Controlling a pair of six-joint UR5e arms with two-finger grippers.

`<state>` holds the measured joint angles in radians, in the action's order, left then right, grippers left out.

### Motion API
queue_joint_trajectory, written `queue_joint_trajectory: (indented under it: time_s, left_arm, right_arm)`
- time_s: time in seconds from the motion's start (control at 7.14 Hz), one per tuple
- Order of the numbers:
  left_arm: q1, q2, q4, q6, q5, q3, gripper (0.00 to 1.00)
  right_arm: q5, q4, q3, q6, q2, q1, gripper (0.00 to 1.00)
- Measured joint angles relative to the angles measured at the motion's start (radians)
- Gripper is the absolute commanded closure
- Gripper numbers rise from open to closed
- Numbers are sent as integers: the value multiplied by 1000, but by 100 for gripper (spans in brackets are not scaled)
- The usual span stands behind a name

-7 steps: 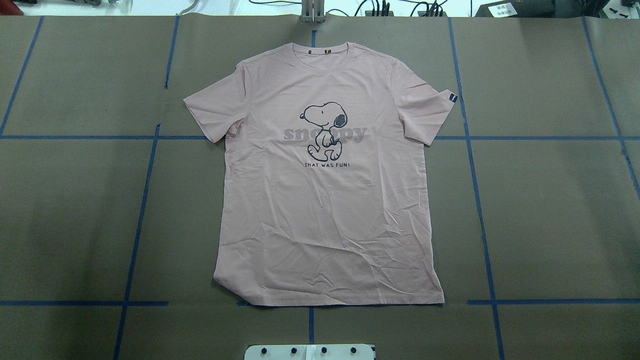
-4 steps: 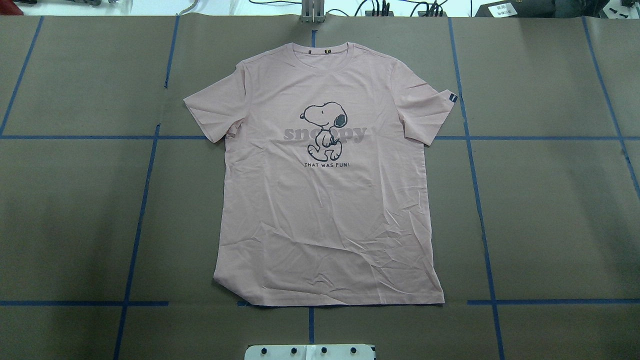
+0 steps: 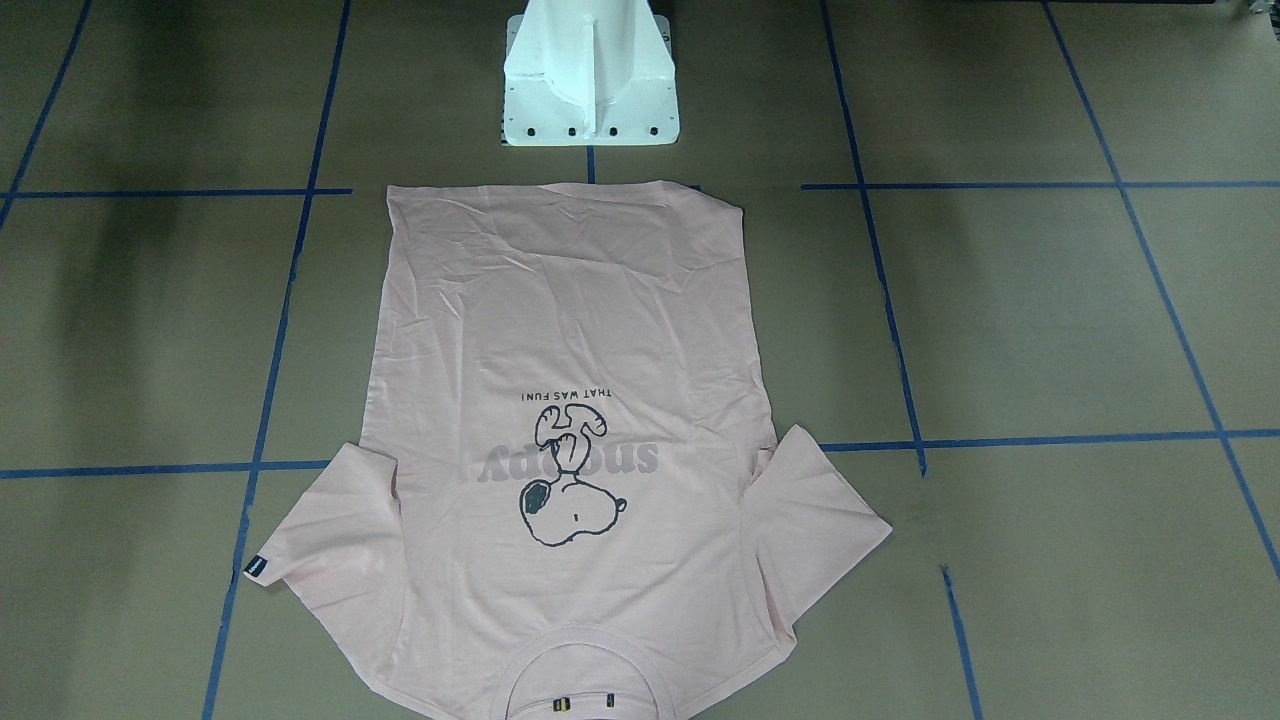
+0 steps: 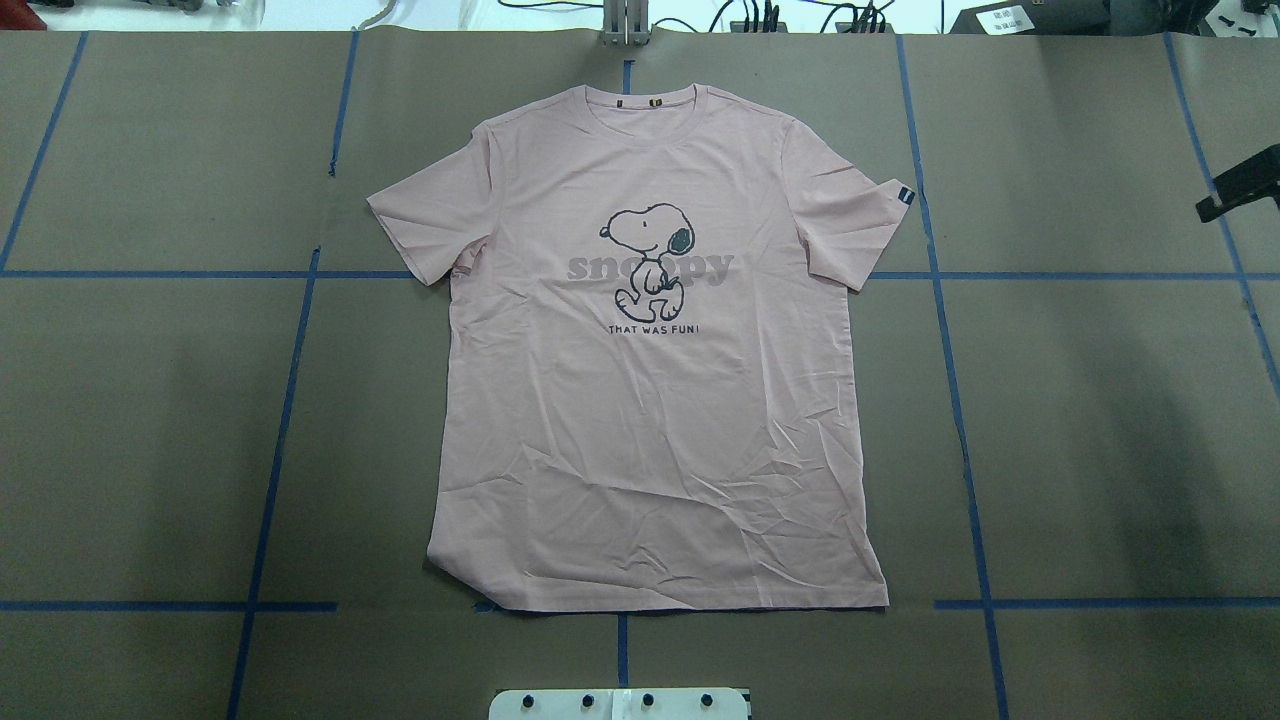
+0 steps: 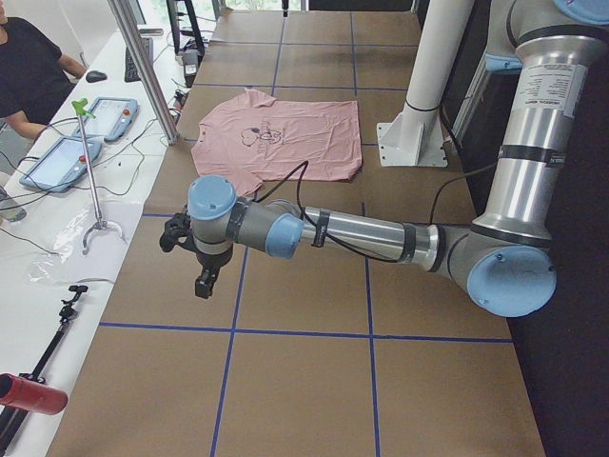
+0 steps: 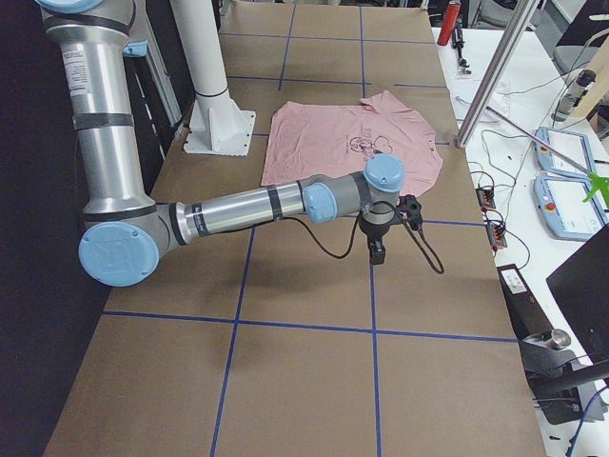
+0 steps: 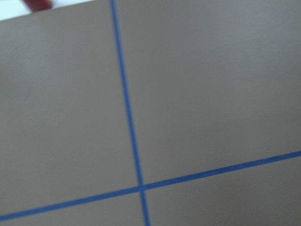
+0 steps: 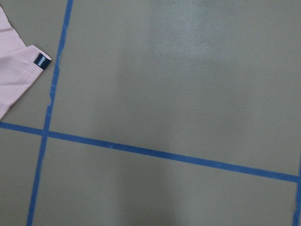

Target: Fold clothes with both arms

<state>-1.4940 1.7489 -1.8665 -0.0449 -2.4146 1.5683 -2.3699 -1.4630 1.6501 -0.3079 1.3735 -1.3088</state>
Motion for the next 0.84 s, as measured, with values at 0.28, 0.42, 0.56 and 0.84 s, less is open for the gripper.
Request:
queue_joint_trajectory:
  time_s: [0.28,0.42,0.56,0.84]
  left_arm:
    - [55,30,-70,-70,-8,-14,0]
    - [82,64,-76,-96,3,-33,0]
    - [111,94,-79,-133,29,-48,0]
    - [152,141,-82,-223,66,-56,0]
  right_arm:
    - [8,133,-162,-202,-173,79,0]
    - [29,236,-247,-295,-233,118,0]
    - [61,326,-335,-361,-293,155,0]
    - [159,472,-516,-431,-422,215,1]
